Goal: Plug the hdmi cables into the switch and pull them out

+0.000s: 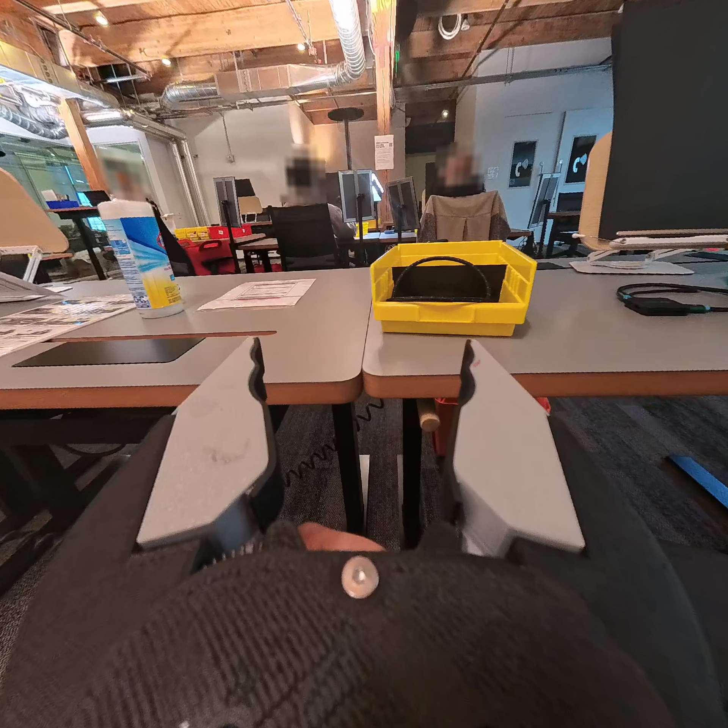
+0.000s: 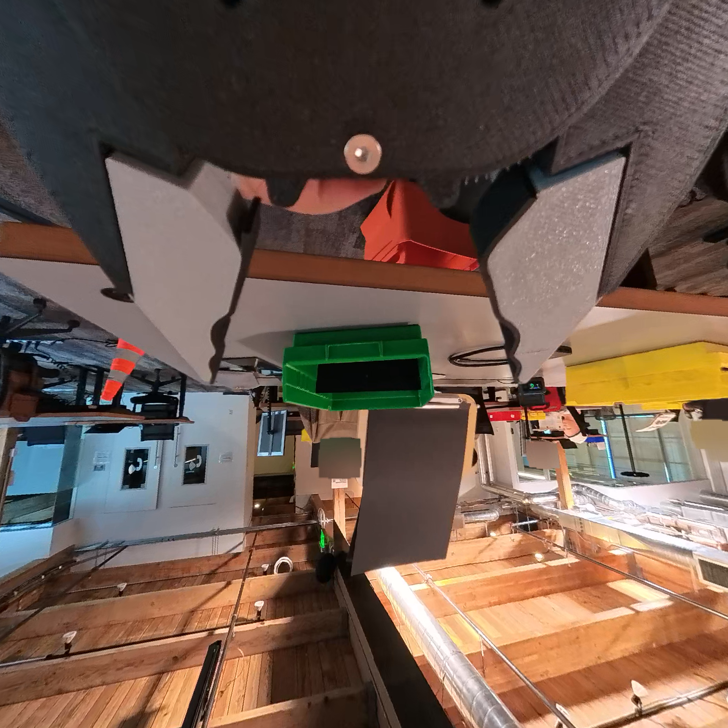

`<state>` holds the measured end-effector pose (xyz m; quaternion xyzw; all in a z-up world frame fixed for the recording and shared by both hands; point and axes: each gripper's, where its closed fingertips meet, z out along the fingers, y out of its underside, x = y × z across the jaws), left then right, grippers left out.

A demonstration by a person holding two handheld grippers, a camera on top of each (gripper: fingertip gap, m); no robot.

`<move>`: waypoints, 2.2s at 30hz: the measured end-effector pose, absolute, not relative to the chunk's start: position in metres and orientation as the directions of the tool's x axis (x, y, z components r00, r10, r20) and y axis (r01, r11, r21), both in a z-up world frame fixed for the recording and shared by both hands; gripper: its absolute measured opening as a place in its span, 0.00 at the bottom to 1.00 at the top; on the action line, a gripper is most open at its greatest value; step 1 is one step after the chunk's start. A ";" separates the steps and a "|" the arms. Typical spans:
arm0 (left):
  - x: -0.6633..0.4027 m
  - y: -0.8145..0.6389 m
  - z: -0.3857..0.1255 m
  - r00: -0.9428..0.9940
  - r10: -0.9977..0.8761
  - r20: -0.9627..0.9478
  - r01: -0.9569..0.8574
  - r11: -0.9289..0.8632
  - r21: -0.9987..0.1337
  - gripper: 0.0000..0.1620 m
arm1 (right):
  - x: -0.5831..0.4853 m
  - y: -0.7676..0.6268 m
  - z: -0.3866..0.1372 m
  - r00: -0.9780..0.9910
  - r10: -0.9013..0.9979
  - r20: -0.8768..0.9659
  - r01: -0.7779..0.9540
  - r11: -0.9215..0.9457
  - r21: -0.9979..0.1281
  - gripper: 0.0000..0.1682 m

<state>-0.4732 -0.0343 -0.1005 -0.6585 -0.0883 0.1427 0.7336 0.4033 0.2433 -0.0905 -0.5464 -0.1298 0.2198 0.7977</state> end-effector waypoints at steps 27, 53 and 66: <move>-0.497 -0.087 -0.114 0.903 0.429 -0.027 -0.082 0.109 -0.991 0.58 | 0.412 0.230 -0.062 0.901 0.433 0.032 -0.130 0.341 -0.931 0.76; -0.278 0.552 -0.124 0.972 0.147 -0.186 -0.152 -0.217 -0.964 0.00 | -0.119 0.507 -0.116 0.396 0.918 -0.030 0.120 -0.084 -0.989 0.05; -0.250 0.539 -0.142 0.994 0.024 -0.104 -0.094 -0.262 -0.960 0.28 | -0.052 0.520 -0.153 0.633 0.774 0.000 0.293 -0.240 -0.926 0.45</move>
